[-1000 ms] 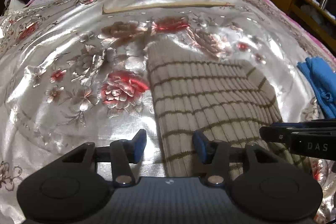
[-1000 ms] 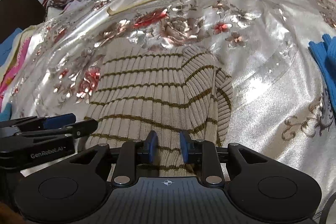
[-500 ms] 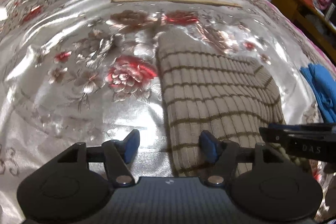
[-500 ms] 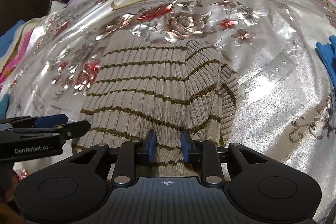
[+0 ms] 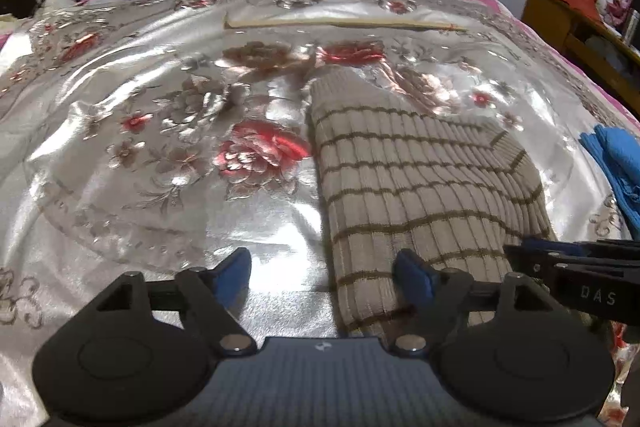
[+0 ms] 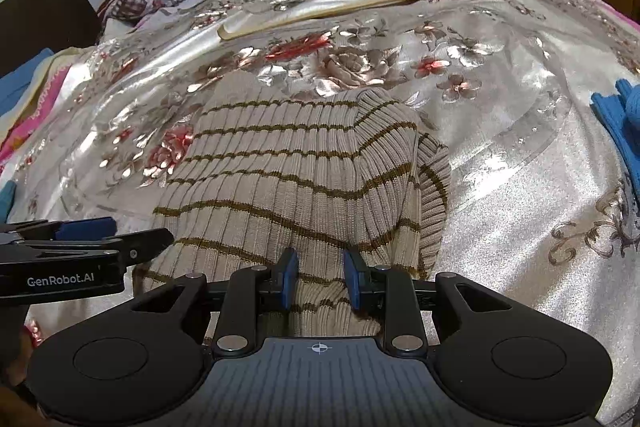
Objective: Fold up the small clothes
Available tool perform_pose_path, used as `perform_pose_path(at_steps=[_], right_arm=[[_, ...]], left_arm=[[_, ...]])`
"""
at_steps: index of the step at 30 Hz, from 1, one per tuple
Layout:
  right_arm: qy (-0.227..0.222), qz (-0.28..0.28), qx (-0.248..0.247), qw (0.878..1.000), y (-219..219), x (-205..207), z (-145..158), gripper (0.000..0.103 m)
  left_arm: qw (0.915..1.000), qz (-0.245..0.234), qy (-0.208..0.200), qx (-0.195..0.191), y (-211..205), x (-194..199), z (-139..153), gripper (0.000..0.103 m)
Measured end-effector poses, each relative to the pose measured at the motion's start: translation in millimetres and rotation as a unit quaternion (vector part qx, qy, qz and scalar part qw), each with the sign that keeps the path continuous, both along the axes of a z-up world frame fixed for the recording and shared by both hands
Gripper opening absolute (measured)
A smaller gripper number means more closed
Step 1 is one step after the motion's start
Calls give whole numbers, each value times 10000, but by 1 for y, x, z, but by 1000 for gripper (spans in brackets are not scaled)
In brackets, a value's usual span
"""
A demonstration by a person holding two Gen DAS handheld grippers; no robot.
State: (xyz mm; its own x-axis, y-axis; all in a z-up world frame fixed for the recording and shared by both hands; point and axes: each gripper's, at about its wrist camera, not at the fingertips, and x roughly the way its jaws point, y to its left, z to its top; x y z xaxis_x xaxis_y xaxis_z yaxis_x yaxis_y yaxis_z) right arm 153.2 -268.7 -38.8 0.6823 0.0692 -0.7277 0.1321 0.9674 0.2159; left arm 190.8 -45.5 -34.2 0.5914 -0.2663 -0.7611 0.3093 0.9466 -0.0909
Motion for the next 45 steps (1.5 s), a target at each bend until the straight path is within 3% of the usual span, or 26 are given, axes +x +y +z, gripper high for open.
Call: perform_pose_path(at_steps=[5, 10, 12, 17, 26, 45], right_arm=[[-297, 69, -150, 9994, 3, -9, -5, 26], [-460, 55, 57, 9989, -1, -31, 9, 28], [-591, 110, 101, 9981, 0, -50, 20, 38], [-752, 153, 98, 9970, 8, -106, 35, 40], [-697, -37, 296, 9971, 24, -169, 41, 40], [-374, -187, -1, 9991, 48, -208, 20, 43]], left_arm=[[9992, 355, -129, 91, 0, -15, 3, 92], [9979, 619, -103, 181, -1, -47, 13, 93], [9974, 611, -92, 374, -6, -66, 16, 93], [9936, 461, -345, 972, -23, -126, 28, 94], [9956, 517, -323, 714, -13, -183, 42, 94], [9961, 529, 253, 656, -6, -204, 6, 94]])
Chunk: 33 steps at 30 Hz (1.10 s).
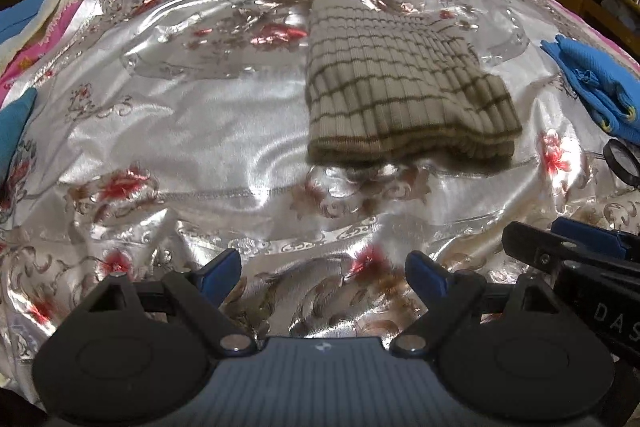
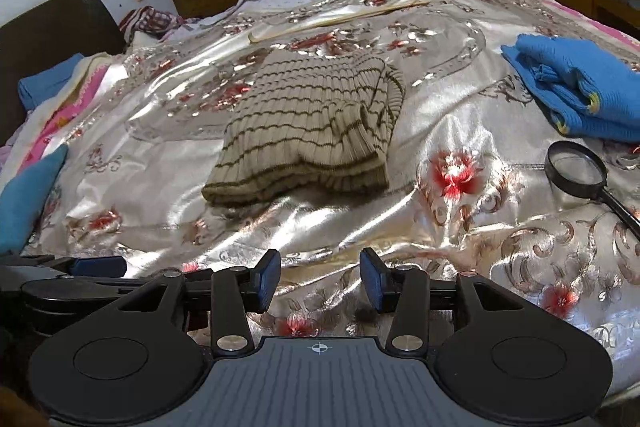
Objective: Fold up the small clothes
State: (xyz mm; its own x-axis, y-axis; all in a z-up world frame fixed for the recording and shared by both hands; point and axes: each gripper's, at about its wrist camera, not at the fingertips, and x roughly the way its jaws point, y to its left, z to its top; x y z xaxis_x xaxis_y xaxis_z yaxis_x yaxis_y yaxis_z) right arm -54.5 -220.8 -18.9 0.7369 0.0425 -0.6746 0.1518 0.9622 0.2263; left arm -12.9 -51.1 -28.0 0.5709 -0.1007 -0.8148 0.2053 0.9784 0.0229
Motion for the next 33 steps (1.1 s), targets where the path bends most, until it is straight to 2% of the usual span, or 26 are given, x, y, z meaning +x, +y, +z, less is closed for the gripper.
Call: perform_pose_path(at_steps=[5, 17, 33], right_arm=[[59, 11, -122, 9999, 3, 5, -4, 43], [91, -84, -56, 9999, -1, 8, -8, 44], [137, -183, -194, 9996, -3, 1, -13, 55]], left_arm=[[10000, 57, 76, 3, 1, 4, -7, 94], [9999, 37, 113, -15, -3, 8, -9, 94], [9999, 89, 56, -32, -1, 2, -2, 94]])
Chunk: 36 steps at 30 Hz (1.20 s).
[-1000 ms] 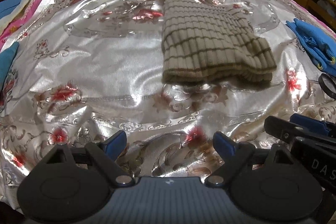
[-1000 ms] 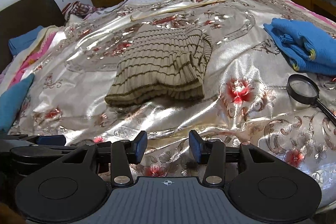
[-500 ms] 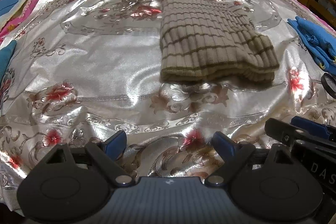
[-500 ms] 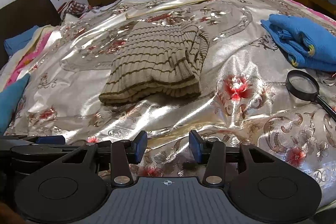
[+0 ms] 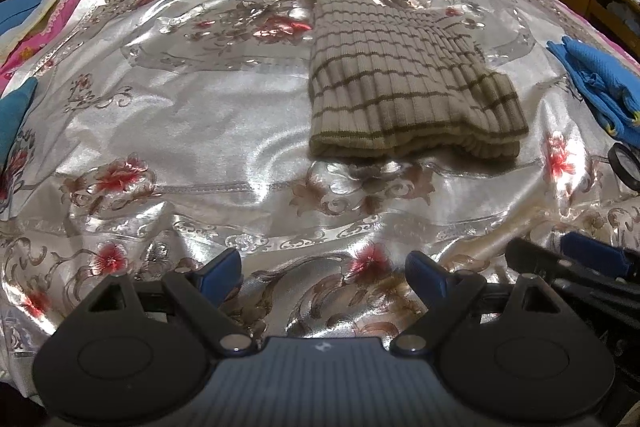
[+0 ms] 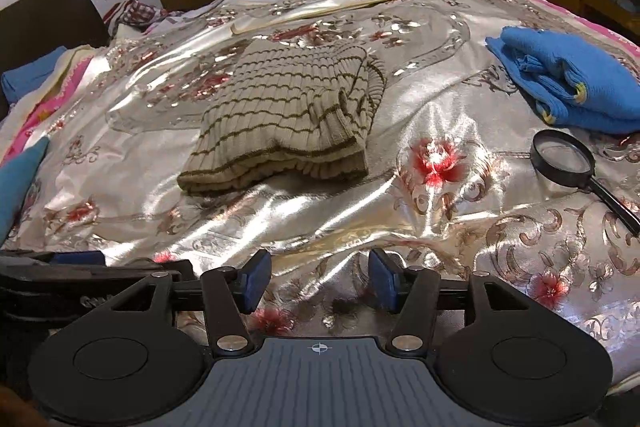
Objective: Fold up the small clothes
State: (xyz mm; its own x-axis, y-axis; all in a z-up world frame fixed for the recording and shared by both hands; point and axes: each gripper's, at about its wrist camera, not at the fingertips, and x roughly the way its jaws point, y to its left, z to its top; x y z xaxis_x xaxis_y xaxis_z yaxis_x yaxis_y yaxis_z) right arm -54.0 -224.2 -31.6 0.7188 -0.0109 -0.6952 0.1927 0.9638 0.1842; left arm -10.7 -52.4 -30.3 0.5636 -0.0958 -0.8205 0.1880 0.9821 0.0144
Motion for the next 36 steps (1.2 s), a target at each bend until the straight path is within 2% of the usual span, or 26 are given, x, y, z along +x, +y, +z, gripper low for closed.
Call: perform_pose_path(at_steps=[13, 36], right_arm=[[43, -60, 55, 10000, -3, -3, -5, 55], [24, -142, 75, 9999, -5, -6, -3, 55]], left_arm=[[9997, -73, 7, 228, -5, -4, -2, 94], [9998, -40, 11, 219, -6, -6, 1, 93]])
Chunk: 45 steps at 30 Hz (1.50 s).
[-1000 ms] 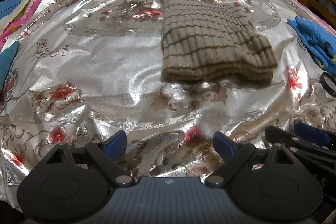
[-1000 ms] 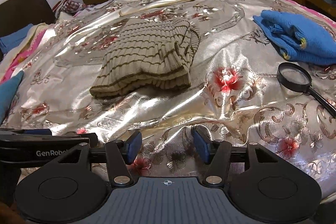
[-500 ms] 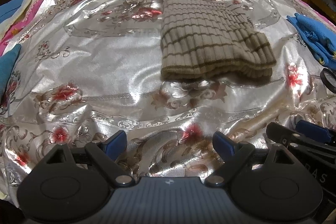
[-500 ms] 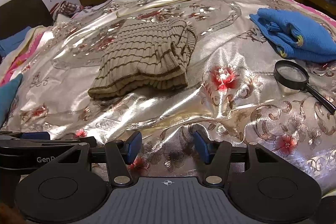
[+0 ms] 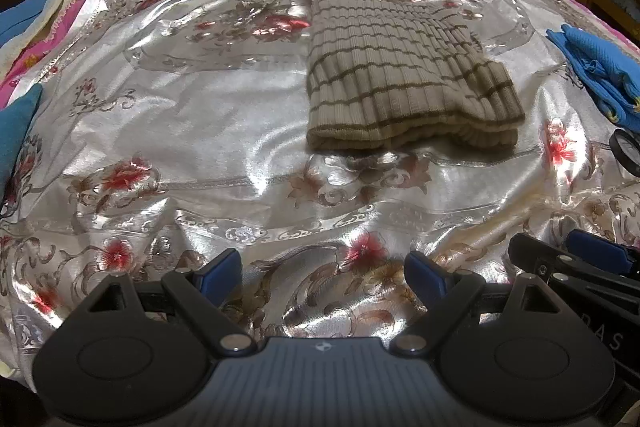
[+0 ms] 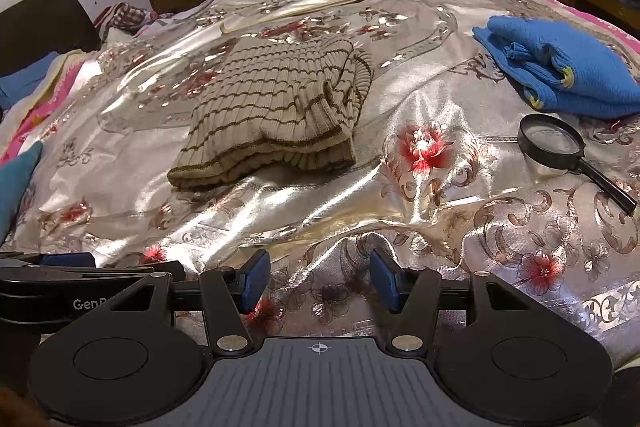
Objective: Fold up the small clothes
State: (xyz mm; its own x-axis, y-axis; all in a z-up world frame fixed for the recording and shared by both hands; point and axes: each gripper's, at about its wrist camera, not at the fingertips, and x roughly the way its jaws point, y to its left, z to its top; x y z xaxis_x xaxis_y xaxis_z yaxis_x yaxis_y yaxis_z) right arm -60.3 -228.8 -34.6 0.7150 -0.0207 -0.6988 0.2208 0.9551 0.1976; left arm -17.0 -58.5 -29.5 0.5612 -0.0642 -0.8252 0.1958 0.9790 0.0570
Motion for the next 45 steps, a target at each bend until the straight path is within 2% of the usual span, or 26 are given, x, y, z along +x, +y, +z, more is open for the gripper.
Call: perform_pose_path(at_steps=[17, 45], right_arm=[[-50, -66, 22, 10000, 0, -4, 0, 55], [69, -129, 82, 9999, 0, -7, 7, 55]], left_arm=[[10000, 15, -6, 60, -3, -3, 3, 93], [9994, 158, 274, -136, 0, -1, 4, 92]])
